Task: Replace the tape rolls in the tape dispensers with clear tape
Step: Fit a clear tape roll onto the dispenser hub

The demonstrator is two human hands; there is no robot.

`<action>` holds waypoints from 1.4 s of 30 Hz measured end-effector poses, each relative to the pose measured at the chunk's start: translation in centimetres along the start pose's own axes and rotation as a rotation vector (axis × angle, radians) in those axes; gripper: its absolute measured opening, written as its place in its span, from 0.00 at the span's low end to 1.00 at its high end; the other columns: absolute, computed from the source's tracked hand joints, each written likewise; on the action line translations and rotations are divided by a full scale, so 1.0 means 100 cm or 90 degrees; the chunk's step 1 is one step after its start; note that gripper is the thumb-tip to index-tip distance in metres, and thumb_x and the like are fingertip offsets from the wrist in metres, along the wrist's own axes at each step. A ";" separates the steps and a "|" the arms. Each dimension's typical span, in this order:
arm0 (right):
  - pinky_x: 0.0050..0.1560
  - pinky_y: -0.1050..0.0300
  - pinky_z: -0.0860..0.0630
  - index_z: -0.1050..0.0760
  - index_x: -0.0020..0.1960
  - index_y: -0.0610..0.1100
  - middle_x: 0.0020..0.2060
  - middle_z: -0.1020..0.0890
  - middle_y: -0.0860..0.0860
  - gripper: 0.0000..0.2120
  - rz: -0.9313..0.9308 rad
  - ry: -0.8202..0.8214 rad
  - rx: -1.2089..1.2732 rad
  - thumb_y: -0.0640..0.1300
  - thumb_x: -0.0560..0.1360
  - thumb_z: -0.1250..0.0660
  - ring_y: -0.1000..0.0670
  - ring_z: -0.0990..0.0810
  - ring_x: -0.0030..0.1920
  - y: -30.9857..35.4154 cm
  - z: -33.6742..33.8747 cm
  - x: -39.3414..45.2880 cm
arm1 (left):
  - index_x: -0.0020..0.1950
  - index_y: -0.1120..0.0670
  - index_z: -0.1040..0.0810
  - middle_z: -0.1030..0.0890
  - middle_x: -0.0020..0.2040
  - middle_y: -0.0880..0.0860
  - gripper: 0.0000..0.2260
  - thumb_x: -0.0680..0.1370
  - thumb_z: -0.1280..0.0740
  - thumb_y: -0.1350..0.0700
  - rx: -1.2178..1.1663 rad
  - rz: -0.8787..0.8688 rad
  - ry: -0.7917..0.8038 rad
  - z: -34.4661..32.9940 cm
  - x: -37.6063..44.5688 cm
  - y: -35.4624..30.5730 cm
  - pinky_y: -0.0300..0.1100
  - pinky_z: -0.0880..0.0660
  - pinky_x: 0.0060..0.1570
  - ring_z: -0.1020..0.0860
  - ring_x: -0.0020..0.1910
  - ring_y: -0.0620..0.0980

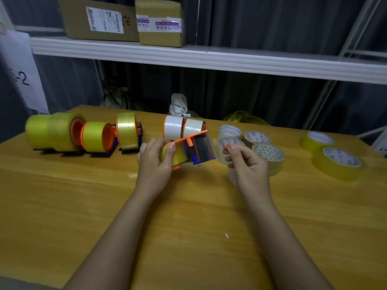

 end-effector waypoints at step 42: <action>0.41 0.67 0.26 0.22 0.45 0.49 0.41 0.17 0.55 0.09 0.036 -0.046 -0.018 0.37 0.78 0.35 0.61 0.20 0.42 -0.006 0.001 0.001 | 0.52 0.54 0.23 0.24 0.45 0.48 0.21 0.77 0.49 0.42 0.102 -0.103 0.039 -0.009 -0.006 -0.005 0.44 0.39 0.46 0.29 0.46 0.48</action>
Point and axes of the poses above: each hand's wrist, its own x-axis towards the middle knuckle, its own z-axis out of the back of the hand, y = z × x, the point moved 1 cm from there along x, towards the middle knuckle
